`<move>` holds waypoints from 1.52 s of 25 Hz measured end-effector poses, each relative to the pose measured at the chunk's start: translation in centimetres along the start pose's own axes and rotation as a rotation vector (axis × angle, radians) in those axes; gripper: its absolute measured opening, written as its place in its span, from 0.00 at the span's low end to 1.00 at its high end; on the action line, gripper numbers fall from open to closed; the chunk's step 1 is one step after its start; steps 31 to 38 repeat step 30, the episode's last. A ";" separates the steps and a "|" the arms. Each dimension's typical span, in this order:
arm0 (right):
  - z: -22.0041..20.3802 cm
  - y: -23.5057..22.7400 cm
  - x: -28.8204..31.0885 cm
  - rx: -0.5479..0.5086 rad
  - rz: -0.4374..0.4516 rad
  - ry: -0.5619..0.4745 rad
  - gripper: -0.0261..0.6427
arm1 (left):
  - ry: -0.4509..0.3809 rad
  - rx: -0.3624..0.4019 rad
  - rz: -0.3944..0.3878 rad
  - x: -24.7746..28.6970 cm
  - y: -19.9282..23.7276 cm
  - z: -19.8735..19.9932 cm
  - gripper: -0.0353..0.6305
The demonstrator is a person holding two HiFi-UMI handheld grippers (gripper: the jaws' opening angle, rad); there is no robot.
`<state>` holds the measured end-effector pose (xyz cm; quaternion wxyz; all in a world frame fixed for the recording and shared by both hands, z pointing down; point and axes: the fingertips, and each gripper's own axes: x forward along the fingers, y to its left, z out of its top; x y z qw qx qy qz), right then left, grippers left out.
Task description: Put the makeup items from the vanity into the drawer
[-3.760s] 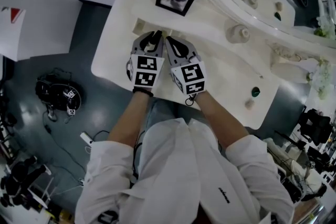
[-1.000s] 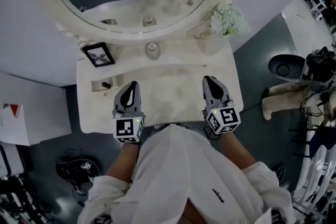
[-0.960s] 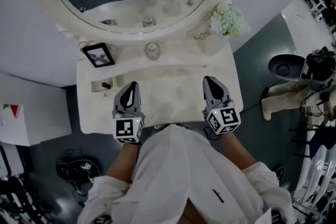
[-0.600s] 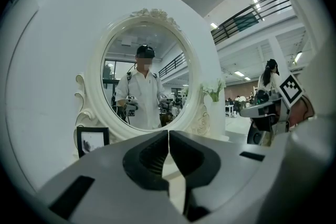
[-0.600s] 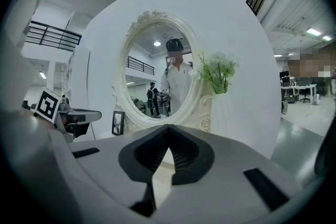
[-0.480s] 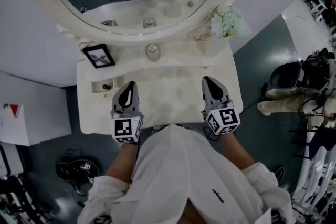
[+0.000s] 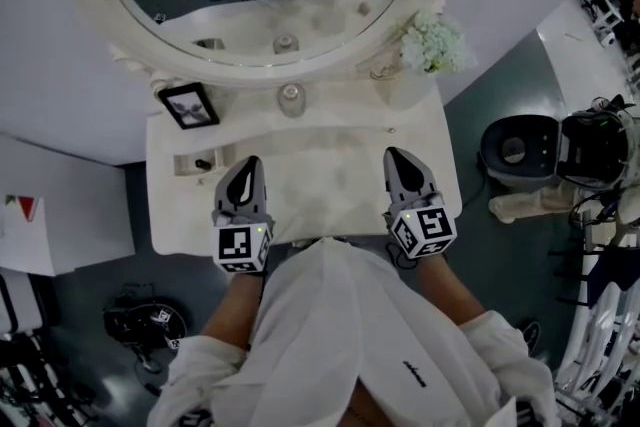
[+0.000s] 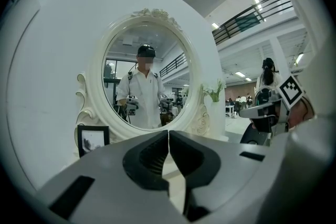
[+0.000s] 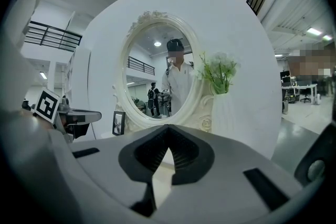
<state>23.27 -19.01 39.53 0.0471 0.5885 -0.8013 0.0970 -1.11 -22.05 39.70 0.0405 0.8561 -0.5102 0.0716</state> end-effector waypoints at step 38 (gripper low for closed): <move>-0.4 1.2 0.6 -0.020 0.038 0.023 0.06 | 0.006 -0.008 -0.002 0.0 0.3 -0.6 0.10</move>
